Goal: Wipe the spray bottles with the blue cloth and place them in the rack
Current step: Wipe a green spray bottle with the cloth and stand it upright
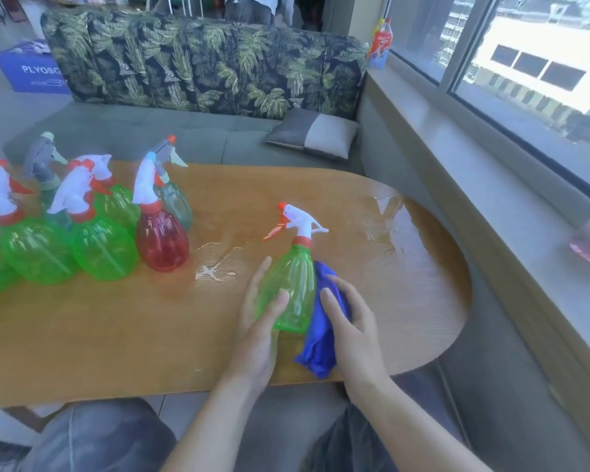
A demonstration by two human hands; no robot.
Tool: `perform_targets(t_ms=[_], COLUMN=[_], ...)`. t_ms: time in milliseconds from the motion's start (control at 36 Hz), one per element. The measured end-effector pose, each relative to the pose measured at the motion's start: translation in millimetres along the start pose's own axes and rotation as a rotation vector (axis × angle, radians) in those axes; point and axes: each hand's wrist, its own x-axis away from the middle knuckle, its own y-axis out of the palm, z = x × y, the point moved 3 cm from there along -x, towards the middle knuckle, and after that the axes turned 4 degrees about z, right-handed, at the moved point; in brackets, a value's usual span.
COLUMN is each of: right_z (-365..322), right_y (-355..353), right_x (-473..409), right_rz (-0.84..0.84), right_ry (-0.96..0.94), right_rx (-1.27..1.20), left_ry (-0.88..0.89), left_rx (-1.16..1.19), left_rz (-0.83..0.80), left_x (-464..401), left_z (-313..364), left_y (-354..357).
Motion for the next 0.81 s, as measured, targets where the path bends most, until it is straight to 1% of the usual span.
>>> perform_targets(t_ms=[83,139,222,306,389,444,528,583,639,694,750,806], right_z=[-3.6,-3.1,-5.4,-25.0,-44.7,-46.7,-35.6,-27.4,-24.0,-22.0,-19.0,-14.9], right_y=[-4.2,-6.3,-12.9,-17.3,-10.4,-1.8,9.9,15.3,16.6,14.0,9.3,3.4], right_x=[1.5,2.0,-4.9,-19.4,-33.4,-41.4,-45.8,-40.7,-32.7,-24.1,-14.4,-7.1], right_rz=[-0.020,-0.054,-0.047,-0.018,-0.034,-0.059,-0.069,-0.076,-0.086,-0.131,-0.224,-0.312], right_ry=[0.000,-0.035,-0.149,-0.327,-0.477,-0.518,-0.509,-0.554,-0.654,-0.779,-0.909,-1.028], right_rx=[-0.057,-0.003,0.153,0.275,0.399,0.517,0.763,0.836,0.820,0.798,0.786,0.837], left_ry=[0.042,0.045,0.029,-0.005,-0.019,-0.018,-0.015,-0.004,0.003,0.004,-0.002,-0.004], left_rx=[-0.122,-0.169,-0.145,-0.115,-0.121,-0.143,-0.166,-0.159,-0.139,-0.133,-0.135,-0.134], left_rz=[0.003,0.008,0.012,0.013,0.015,0.003,-0.018,-0.022,-0.012,0.011,0.028,0.057], left_x=[-0.6,-0.6,0.0,1.8,3.8,5.1,5.3,3.8,2.3,0.8,0.5,-0.7], left_z=[-1.8,-4.1,-4.9,-3.2,0.3,1.0,0.6,1.7,2.4,0.5,-2.4,-4.9], left_y=[2.6,1.1,-1.8,0.1,2.0,2.8,3.2,2.6,1.5,-0.7,-3.1,-4.7])
